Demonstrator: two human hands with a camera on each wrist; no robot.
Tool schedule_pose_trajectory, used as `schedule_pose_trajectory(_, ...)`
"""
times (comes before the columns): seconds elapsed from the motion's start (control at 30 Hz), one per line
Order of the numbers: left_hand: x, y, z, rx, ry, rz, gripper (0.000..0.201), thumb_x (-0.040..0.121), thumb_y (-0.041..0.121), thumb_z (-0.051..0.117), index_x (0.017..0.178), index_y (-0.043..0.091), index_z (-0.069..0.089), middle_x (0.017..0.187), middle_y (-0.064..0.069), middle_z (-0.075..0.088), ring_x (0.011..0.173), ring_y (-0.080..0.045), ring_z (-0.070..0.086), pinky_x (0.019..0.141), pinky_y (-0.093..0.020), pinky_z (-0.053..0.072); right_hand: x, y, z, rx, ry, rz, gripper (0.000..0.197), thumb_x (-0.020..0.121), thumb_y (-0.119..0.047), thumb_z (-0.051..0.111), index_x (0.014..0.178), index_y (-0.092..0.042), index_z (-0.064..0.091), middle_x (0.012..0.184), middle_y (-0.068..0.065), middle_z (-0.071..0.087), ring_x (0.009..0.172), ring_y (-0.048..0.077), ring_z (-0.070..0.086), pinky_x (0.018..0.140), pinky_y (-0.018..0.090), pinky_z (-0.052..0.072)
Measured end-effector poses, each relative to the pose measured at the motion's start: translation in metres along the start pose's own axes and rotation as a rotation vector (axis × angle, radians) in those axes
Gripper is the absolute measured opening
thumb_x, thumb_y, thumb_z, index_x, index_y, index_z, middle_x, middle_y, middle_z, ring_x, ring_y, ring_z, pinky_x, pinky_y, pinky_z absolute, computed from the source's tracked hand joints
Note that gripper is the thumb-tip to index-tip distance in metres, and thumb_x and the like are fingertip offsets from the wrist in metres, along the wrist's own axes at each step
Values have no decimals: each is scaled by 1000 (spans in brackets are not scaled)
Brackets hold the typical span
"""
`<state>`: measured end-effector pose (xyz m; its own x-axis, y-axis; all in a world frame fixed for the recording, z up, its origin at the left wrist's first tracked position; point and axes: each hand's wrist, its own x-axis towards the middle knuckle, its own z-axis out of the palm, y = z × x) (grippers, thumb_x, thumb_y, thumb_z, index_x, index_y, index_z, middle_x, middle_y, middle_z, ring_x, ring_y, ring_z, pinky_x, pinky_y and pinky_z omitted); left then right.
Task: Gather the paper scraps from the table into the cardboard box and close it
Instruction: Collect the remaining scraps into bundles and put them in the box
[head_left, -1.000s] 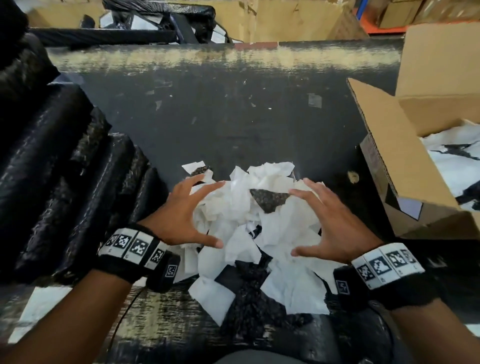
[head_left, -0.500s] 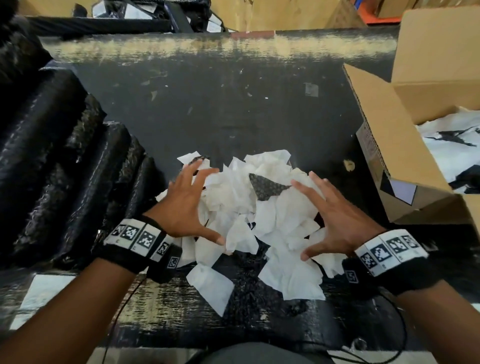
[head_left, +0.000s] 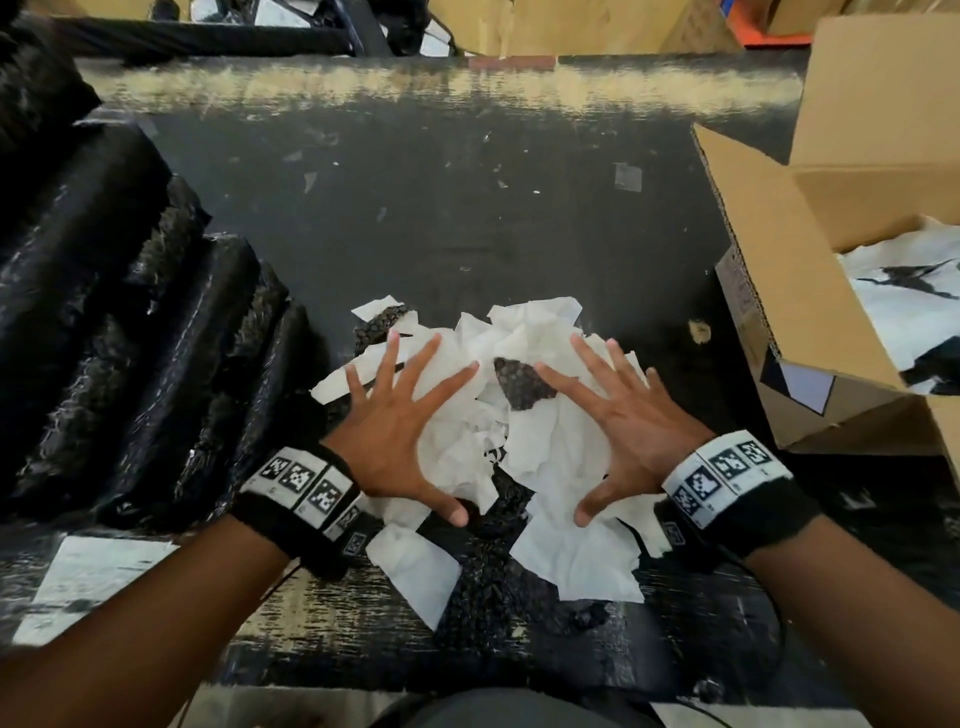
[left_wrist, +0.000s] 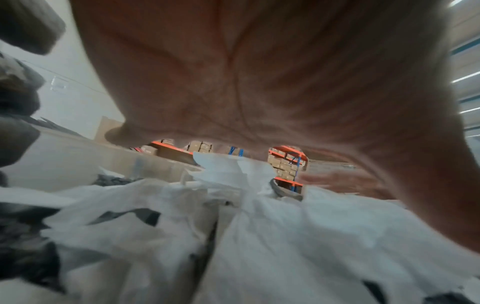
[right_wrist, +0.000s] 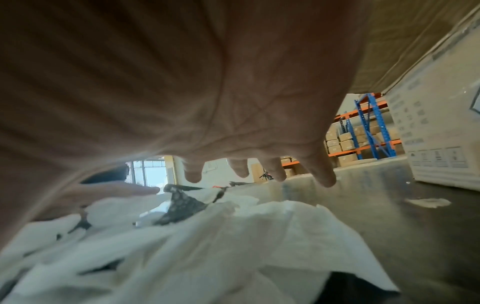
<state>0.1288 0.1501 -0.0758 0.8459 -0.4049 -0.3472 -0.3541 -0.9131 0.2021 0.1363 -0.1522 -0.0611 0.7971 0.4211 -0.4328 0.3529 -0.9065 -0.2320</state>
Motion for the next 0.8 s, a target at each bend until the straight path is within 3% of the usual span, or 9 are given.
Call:
schedule_pose_trajectory(0.2,25,9,17,-168,-141,-76,142,40,102,61,145,63,-25,161,13,-38,147,-33,-39,109,-83,-6,25,-8,5,-11,-97,-15,168,24,-72,89,138,-60,-33,148,-10,-52,143,40,-37,109,80,5)
schedule_pose_trajectory(0.33,35,18,36,-71,-152,-97,149,38,108,48,156,45,-19,162,11,-36,147,-33,-38,109,-83,-6,49,-27,7,33,-58,-25,169,27,-64,94,137,-60,-36,148,-11,-53,145,43,-30,109,80,12)
schedule_pose_trajectory(0.47,38,15,35,-68,-134,-104,151,40,106,48,161,34,-4,165,11,-30,150,-32,-34,109,-83,-2,56,-38,4,43,75,-79,171,27,-58,96,142,-56,-31,150,-5,-51,146,54,-15,100,76,37)
schedule_pose_trajectory(0.6,40,13,38,-92,-101,-80,148,42,104,52,162,34,2,167,13,-24,152,-29,-30,109,-82,-2,58,-42,2,-39,114,-118,170,30,-61,95,148,-50,-27,154,1,-47,147,57,-3,103,70,40)
schedule_pose_trajectory(0.7,41,13,39,-118,-68,-47,148,43,101,58,161,36,-2,168,14,-18,154,-29,-25,111,-80,0,70,-43,2,-122,16,-104,168,33,-61,94,150,-45,-25,158,-5,-40,147,54,7,102,68,42)
schedule_pose_trajectory(0.8,39,14,39,-190,4,-67,147,44,95,67,158,29,3,170,9,-2,157,-26,-14,118,-74,4,81,-42,3,-158,-63,-89,162,34,-66,92,153,-42,-17,164,-10,-23,149,45,13,102,65,43)
